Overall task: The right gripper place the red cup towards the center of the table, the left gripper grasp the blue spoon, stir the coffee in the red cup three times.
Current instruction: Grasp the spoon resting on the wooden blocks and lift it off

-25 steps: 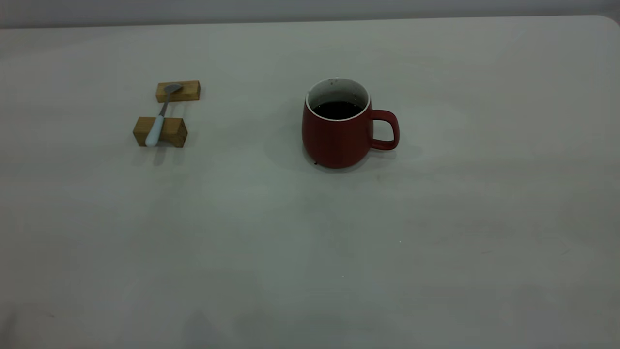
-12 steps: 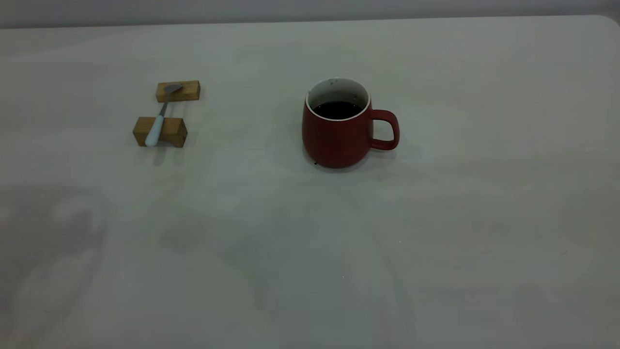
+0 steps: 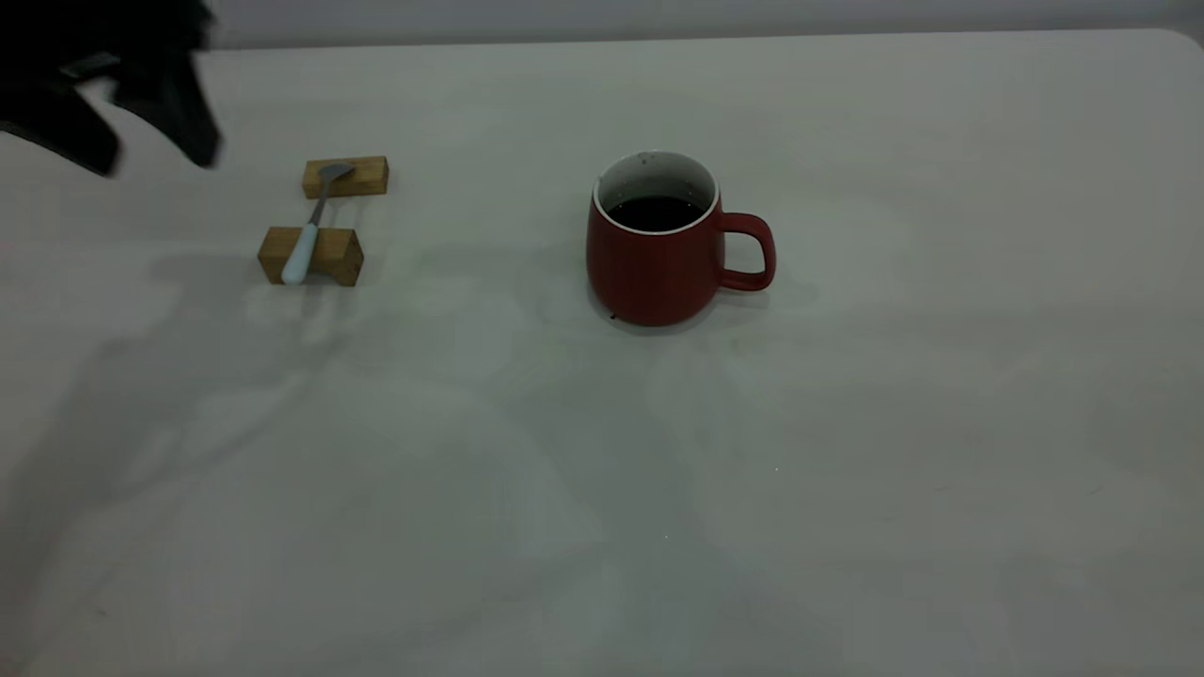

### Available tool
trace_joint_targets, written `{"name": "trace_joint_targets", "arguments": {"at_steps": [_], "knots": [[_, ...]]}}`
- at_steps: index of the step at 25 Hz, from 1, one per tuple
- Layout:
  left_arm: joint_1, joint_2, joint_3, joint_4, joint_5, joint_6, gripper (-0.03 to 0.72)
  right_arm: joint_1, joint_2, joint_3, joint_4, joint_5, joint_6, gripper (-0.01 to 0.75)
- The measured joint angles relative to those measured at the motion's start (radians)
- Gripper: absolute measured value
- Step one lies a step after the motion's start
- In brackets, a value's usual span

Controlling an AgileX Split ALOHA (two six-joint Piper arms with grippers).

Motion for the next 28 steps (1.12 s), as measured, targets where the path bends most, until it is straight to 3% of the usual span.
{"name": "trace_joint_targets", "arguments": {"at_steps": [9,19,24,28], "knots": [[-0.034,0.271,-0.15,-0.005,-0.02,0.0,0.638,0.0,0.0,0.0,0.002,0.0,0.0,0.587],[-0.034,0.404,-0.241,-0.019,-0.027,0.0,0.598,0.0,0.0,0.0,0.002,0.0,0.0,0.587],[-0.034,0.448,-0.257,-0.024,-0.07,0.0,0.488,0.0,0.0,0.0,0.002,0.0,0.0,0.587],[-0.034,0.462,-0.259,-0.025,-0.1,0.0,0.3,0.0,0.0,0.0,0.002,0.0,0.0,0.587]]}}
